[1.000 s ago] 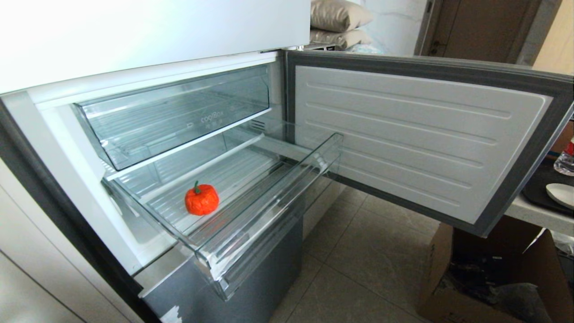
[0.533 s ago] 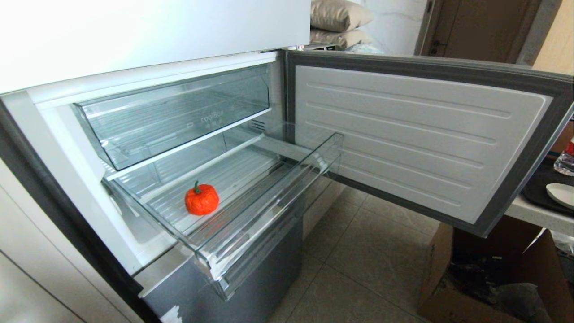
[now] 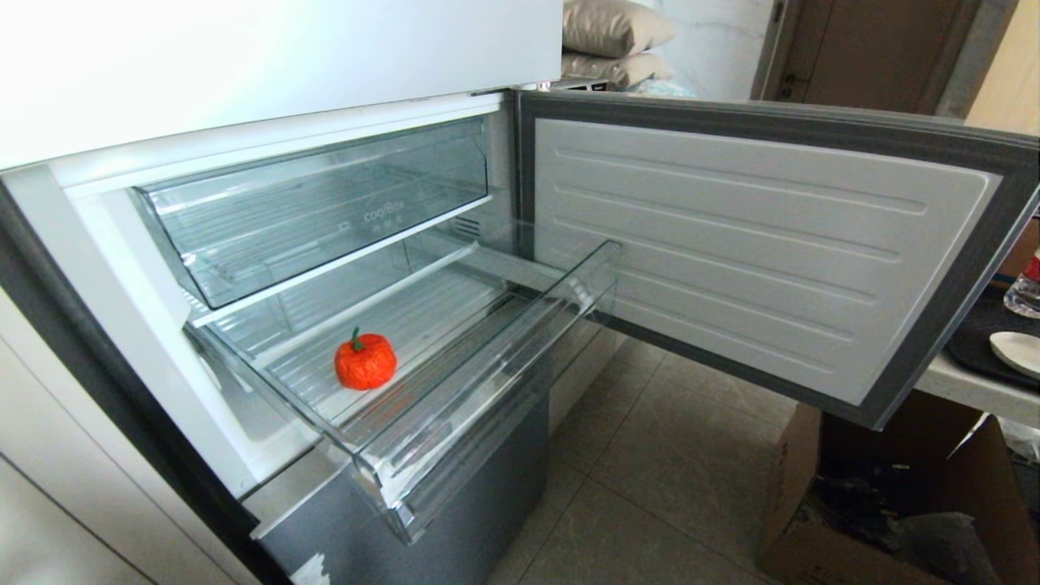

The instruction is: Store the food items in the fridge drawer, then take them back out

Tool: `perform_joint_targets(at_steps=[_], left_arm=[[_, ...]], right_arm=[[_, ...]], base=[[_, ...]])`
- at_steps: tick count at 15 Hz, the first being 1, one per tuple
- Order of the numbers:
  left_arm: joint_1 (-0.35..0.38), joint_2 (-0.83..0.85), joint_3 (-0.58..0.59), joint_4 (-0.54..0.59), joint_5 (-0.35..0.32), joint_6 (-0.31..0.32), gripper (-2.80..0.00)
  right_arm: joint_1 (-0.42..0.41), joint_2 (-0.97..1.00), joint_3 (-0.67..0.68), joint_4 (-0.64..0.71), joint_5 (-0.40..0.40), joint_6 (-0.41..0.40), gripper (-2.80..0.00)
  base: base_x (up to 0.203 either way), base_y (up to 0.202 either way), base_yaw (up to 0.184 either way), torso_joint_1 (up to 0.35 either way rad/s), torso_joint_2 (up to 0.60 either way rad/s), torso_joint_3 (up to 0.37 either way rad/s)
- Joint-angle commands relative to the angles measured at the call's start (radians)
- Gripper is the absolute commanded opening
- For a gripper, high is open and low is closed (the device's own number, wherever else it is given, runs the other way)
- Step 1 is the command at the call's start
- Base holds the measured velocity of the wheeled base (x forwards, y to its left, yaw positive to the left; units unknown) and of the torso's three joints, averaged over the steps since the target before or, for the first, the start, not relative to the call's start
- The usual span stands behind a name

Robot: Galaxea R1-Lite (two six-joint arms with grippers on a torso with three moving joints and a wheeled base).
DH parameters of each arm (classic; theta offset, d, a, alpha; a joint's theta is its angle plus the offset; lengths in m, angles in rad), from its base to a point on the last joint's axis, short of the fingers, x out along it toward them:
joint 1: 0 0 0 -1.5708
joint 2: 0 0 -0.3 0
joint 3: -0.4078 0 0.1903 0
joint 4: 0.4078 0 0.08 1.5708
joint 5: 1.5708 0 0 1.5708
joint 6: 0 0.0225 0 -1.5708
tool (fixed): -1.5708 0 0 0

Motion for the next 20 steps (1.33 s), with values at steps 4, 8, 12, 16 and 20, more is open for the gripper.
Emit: perform_joint_targets(at_steps=[4,8,12,16,20], left_arm=[[0.0,0.0,0.0,0.0,0.0,0.0,-2.8],[0.0,0.0,0.0,0.0,0.0,0.0,-2.8],[0.0,0.0,0.0,0.0,0.0,0.0,-2.8],[0.0,0.0,0.0,0.0,0.0,0.0,-2.8],[0.0,0.0,0.0,0.0,0.0,0.0,-2.8]], right_arm=[[0.004,-0.613,0.515,-0.004,-0.02,-0.004,-2.8],[0.168,-1.116,0.899,0.001,-0.021,-0.017,-2.8],[0.416,-1.416,1.07,0.074,-0.04,-0.04,-2.8],[0.802,-1.439,1.082,0.13,0.009,-0.055,-2.8],[1.03,-1.234,1.082,0.206,0.041,0.046,-2.8]], base=[[0.0,0.0,0.0,0.0,0.0,0.0],[0.0,0.0,0.0,0.0,0.0,0.0],[0.0,0.0,0.0,0.0,0.0,0.0],[0.0,0.0,0.0,0.0,0.0,0.0],[0.0,0.0,0.0,0.0,0.0,0.0]])
